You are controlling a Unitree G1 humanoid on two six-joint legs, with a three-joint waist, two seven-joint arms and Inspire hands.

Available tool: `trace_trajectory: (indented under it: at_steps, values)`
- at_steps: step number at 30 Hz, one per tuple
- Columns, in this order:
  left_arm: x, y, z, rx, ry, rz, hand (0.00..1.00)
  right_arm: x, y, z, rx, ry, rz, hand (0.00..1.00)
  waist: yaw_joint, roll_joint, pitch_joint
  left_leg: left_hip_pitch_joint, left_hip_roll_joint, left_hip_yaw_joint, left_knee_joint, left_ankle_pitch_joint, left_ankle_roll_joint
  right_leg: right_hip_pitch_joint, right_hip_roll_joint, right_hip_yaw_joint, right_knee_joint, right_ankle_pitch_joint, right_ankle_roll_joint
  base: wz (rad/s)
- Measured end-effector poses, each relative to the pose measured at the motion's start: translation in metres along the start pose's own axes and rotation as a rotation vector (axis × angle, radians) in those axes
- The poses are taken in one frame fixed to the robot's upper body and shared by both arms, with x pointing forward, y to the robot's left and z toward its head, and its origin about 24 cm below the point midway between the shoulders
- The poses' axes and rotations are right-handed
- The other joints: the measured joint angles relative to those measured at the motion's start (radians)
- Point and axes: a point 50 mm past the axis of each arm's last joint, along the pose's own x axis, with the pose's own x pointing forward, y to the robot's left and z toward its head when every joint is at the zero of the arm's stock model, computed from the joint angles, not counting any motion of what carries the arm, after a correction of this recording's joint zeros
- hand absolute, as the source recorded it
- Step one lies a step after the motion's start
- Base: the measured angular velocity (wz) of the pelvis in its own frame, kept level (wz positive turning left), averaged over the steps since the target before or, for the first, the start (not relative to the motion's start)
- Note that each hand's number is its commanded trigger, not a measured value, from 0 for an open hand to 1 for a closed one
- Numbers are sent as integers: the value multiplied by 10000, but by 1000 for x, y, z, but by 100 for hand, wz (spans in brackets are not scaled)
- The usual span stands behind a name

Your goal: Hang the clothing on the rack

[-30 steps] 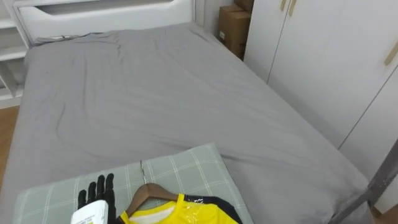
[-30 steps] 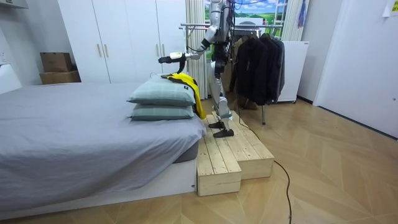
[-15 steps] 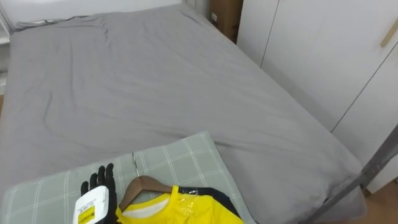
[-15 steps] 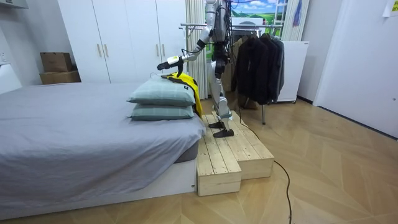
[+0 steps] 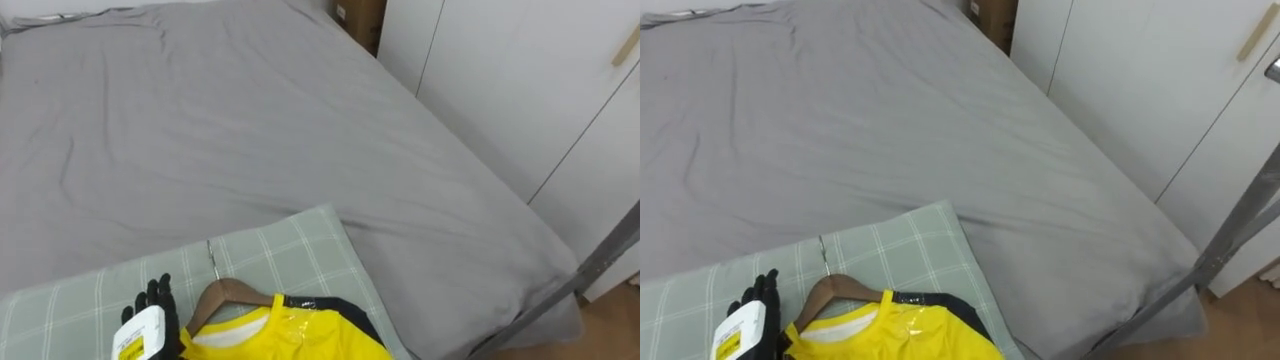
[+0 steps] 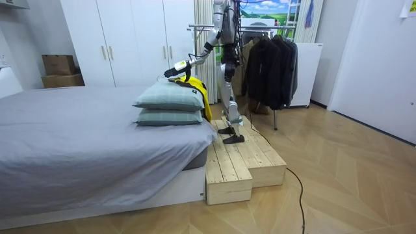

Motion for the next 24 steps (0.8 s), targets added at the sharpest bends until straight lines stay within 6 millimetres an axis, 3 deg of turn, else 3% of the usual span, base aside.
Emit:
trace_trajectory:
  at_steps: [10,24]
  values:
    - [-7,-12,-12,204,402,-1149,0,0,0,-3,19,185,76,0,284,-137,-28,-12,6,17,23,0,0,-10,0,-10,4,3,-4,0]
    - [-16,-25,-15,96,778,-1797,0,1,-1,-1,31,232,-182,0,541,-63,-78,-9,30,-8,98,0,0,-27,18,-11,19,35,-49,0]
